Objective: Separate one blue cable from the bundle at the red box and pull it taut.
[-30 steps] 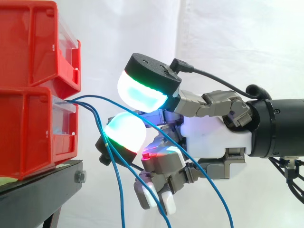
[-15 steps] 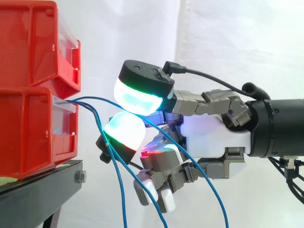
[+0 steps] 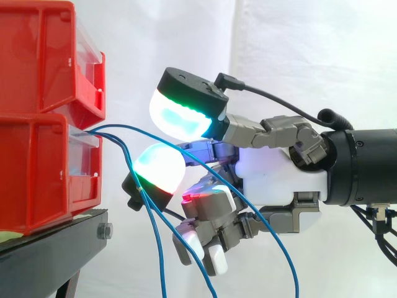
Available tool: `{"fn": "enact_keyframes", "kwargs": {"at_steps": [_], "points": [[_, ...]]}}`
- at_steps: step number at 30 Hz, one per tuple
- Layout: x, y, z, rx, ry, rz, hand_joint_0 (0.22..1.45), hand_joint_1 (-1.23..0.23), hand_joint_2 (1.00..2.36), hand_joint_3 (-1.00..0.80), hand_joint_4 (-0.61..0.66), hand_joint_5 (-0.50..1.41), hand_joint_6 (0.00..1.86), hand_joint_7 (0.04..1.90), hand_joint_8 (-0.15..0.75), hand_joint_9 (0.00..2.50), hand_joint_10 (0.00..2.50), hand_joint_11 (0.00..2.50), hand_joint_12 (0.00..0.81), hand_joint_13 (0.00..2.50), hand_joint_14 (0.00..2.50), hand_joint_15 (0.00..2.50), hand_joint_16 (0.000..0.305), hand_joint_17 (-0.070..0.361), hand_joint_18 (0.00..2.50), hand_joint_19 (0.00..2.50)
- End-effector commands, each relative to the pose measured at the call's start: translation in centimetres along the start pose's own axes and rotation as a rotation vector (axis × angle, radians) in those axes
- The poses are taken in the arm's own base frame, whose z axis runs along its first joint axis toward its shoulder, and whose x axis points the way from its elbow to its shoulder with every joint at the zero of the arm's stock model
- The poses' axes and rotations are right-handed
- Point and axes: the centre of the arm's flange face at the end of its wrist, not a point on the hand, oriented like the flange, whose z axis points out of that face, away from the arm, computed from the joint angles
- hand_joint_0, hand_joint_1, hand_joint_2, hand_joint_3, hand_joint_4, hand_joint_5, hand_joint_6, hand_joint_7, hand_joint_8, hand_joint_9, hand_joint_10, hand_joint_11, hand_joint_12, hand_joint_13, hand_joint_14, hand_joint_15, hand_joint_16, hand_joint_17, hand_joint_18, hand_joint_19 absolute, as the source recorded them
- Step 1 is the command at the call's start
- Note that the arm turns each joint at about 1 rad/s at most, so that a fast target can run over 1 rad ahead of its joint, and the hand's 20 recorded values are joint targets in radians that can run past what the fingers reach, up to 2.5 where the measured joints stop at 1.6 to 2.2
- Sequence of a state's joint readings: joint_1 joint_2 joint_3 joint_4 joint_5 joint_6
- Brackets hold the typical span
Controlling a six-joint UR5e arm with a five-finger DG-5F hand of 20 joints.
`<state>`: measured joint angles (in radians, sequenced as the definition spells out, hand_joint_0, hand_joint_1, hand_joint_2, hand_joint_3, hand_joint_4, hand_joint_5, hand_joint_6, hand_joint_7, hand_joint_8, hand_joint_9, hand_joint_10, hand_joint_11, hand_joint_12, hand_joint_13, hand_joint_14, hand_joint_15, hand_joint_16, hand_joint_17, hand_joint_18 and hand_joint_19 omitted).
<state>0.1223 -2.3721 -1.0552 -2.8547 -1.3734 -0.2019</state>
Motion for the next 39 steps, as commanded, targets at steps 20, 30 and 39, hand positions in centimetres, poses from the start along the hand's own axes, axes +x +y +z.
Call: {"fn": "enact_keyframes", "kwargs": {"at_steps": [20,30,39], "points": [[0.06,-0.08,-0.01,0.002,0.002,0.054,0.6,-0.7,1.02,-0.04,0.08,-0.17,0.91,1.24,0.339,1.26,0.03,1.2,0.389,1.05,0.03,0.7,0.056,0.125,1.02,0.78],[-0.33,-0.15,0.0,0.002,-0.006,0.116,0.66,-0.76,1.02,-0.12,-0.16,-0.19,0.92,1.21,0.277,1.25,0.03,1.27,0.368,1.04,0.03,0.71,0.048,0.108,0.96,0.79],[-0.37,-0.16,0.0,0.002,-0.011,0.235,0.68,-0.75,1.02,-0.23,-0.14,-0.2,0.93,1.19,0.361,1.26,0.03,0.92,0.353,1.04,0.02,0.61,0.045,0.101,0.95,0.72]]}}
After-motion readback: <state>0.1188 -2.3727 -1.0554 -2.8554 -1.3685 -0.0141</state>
